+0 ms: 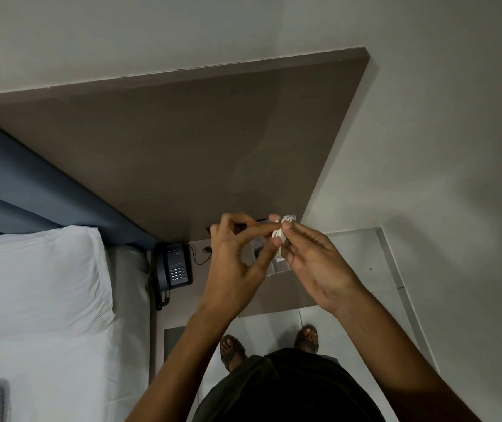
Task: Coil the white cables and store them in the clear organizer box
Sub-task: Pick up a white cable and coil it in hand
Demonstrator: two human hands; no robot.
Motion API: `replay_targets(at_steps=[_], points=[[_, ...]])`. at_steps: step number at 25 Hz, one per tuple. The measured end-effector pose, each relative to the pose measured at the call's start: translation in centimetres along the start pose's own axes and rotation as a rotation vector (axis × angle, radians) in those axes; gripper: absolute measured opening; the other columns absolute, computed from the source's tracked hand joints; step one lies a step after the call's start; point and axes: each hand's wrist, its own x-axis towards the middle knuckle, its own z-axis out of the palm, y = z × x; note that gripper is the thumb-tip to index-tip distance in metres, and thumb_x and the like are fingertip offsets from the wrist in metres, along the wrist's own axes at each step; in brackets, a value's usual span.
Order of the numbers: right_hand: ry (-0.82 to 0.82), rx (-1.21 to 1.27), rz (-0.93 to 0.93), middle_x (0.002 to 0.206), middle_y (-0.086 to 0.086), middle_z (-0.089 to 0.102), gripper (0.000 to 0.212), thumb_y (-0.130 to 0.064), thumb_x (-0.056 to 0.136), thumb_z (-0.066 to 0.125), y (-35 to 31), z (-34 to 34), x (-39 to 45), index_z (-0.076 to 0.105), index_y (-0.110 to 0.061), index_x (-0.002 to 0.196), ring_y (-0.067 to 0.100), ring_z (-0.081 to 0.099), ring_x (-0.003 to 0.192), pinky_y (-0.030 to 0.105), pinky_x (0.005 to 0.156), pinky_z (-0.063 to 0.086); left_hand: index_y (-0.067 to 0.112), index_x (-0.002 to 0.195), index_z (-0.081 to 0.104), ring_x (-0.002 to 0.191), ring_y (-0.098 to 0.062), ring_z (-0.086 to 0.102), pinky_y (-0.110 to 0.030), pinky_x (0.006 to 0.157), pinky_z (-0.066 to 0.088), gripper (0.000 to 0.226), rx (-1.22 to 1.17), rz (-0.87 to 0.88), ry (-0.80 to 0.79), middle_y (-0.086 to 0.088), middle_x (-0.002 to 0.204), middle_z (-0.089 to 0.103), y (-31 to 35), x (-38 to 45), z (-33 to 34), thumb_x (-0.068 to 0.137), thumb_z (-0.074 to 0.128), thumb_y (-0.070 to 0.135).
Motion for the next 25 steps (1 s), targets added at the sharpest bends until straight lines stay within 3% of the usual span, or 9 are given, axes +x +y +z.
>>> replay_targets(at_steps=[3, 6, 11, 15, 18, 20, 22, 25], points=[[0.008, 0.068, 0.02, 0.144, 0.007, 0.073, 0.034, -0.014, 0.113, 0.051, 0.2, 0.3, 0.2, 0.067, -0.001, 0.14, 0.01, 0.076, 0.122, 0.025, 0.107, 0.059, 0.027, 0.122, 0.084, 0.107, -0.017, 0.065, -0.043, 0.095, 0.058, 0.027, -0.135, -0.015, -0.039, 0.003, 0.116, 0.067, -0.7, 0.7, -0.8, 0.097, 0.081, 0.019], [0.033, 0.125, 0.046, 0.138, 0.009, 0.077, 0.033, -0.018, 0.112, 0.053, 1.0, 0.8, 0.0, 0.071, -0.007, 0.138, 0.017, 0.074, 0.127, 0.023, 0.1, 0.062, 0.023, 0.12, 0.085, 0.117, -0.015, 0.071, -0.044, 0.105, 0.056, 0.024, -0.099, 0.053, -0.023, 0.009, 0.124, 0.077, -1.3, 0.6, -1.2, 0.096, 0.082, 0.019], [0.043, 0.108, 0.056, 0.141, 0.013, 0.073, 0.035, -0.021, 0.113, 0.054, 2.0, 1.8, -0.4, 0.069, -0.007, 0.141, 0.025, 0.068, 0.136, 0.035, 0.119, 0.05, 0.032, 0.126, 0.079, 0.125, -0.011, 0.061, -0.036, 0.102, 0.042, 0.025, 0.076, 0.113, 0.003, 0.024, 0.127, 0.076, -1.8, -0.5, -1.4, 0.103, 0.074, 0.026], [0.067, 0.143, 0.102, 0.139, 0.017, 0.074, 0.034, -0.019, 0.111, 0.058, 2.9, 2.4, -1.0, 0.07, -0.003, 0.138, 0.024, 0.071, 0.131, 0.036, 0.117, 0.051, 0.027, 0.129, 0.065, 0.127, -0.019, 0.071, -0.057, 0.108, 0.052, 0.027, -0.108, 0.127, -0.111, 0.015, 0.124, 0.08, -3.2, -0.2, -3.4, 0.104, 0.074, 0.027], [-0.032, 0.155, 0.11, 0.13, 0.011, 0.078, 0.04, -0.023, 0.107, 0.059, 3.6, 3.2, -1.4, 0.069, -0.004, 0.141, 0.021, 0.075, 0.124, 0.03, 0.107, 0.059, 0.022, 0.137, 0.068, 0.13, -0.021, 0.069, -0.055, 0.112, 0.055, 0.027, -0.317, -0.052, -0.162, 0.0, 0.134, 0.074, -4.9, 0.6, -4.7, 0.111, 0.062, 0.023], [-0.101, 0.183, 0.121, 0.13, 0.01, 0.078, 0.045, -0.026, 0.104, 0.059, 4.0, 3.6, -1.6, 0.067, -0.005, 0.143, 0.019, 0.076, 0.121, 0.027, 0.105, 0.061, 0.024, 0.142, 0.069, 0.131, -0.015, 0.069, -0.048, 0.119, 0.051, 0.037, -0.481, -0.284, -0.38, -0.001, 0.138, 0.074, -5.4, 0.9, -5.0, 0.116, 0.046, 0.038], [-0.137, 0.201, 0.124, 0.133, 0.012, 0.073, 0.046, -0.027, 0.104, 0.058, 4.4, 3.7, -1.9, 0.067, -0.006, 0.144, 0.018, 0.076, 0.121, 0.028, 0.105, 0.06, 0.014, 0.141, 0.07, 0.12, -0.017, 0.073, -0.041, 0.112, 0.057, 0.053, -0.687, -0.447, -0.578, -0.002, 0.128, 0.079, -6.1, 0.8, -5.1, 0.115, 0.039, 0.049], [-0.173, 0.215, 0.138, 0.123, 0.011, 0.071, 0.043, -0.026, 0.108, 0.056, 5.2, 3.4, -2.2, 0.067, -0.007, 0.144, 0.016, 0.075, 0.114, 0.028, 0.106, 0.059, 0.0, 0.136, 0.07, 0.104, -0.024, 0.072, -0.031, 0.095, 0.062, 0.057, -0.871, -0.492, -0.625, -0.008, 0.113, 0.078, -7.2, 0.4, -5.9, 0.108, 0.055, 0.047]])
